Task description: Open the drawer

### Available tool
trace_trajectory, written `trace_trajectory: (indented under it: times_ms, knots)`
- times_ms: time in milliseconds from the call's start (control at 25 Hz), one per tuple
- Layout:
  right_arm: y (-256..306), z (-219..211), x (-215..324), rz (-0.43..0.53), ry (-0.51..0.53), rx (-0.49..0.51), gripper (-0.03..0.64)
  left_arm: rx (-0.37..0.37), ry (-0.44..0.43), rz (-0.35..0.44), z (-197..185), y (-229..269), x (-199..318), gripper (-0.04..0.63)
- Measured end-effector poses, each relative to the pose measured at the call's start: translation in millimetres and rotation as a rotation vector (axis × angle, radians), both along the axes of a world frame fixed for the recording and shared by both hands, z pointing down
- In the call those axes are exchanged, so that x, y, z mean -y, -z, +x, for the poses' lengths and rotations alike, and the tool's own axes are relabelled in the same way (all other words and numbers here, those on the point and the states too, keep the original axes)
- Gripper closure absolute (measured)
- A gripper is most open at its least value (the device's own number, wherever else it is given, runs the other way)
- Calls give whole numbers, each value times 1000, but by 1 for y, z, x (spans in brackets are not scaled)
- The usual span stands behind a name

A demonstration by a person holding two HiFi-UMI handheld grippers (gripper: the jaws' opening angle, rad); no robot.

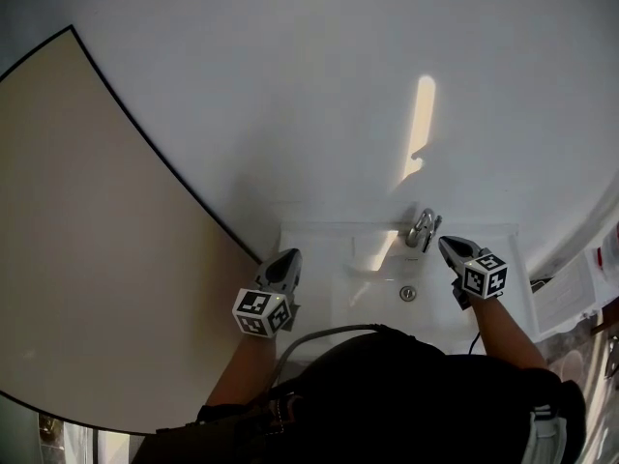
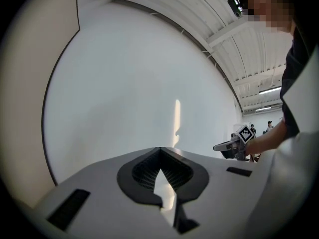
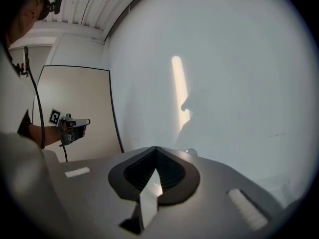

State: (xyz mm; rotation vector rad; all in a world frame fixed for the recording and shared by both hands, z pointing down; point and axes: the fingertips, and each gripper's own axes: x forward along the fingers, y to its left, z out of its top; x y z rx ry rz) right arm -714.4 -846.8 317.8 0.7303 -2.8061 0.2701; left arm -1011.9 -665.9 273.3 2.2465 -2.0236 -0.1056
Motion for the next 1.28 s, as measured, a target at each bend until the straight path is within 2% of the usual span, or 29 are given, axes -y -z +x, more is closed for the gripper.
trace_trajectory:
  times_ms: [240,720,1280]
  knots:
    - [0,10,26,-11,8,38,615,-40,26,-6,15,-7,14,595]
    - [-12,0,27,-3,9,20,617,-24,20,-14,12,-6,14,595]
    - [-13,7,25,-3,-10,8,617,-33,-11,-24,14,-9,18,595]
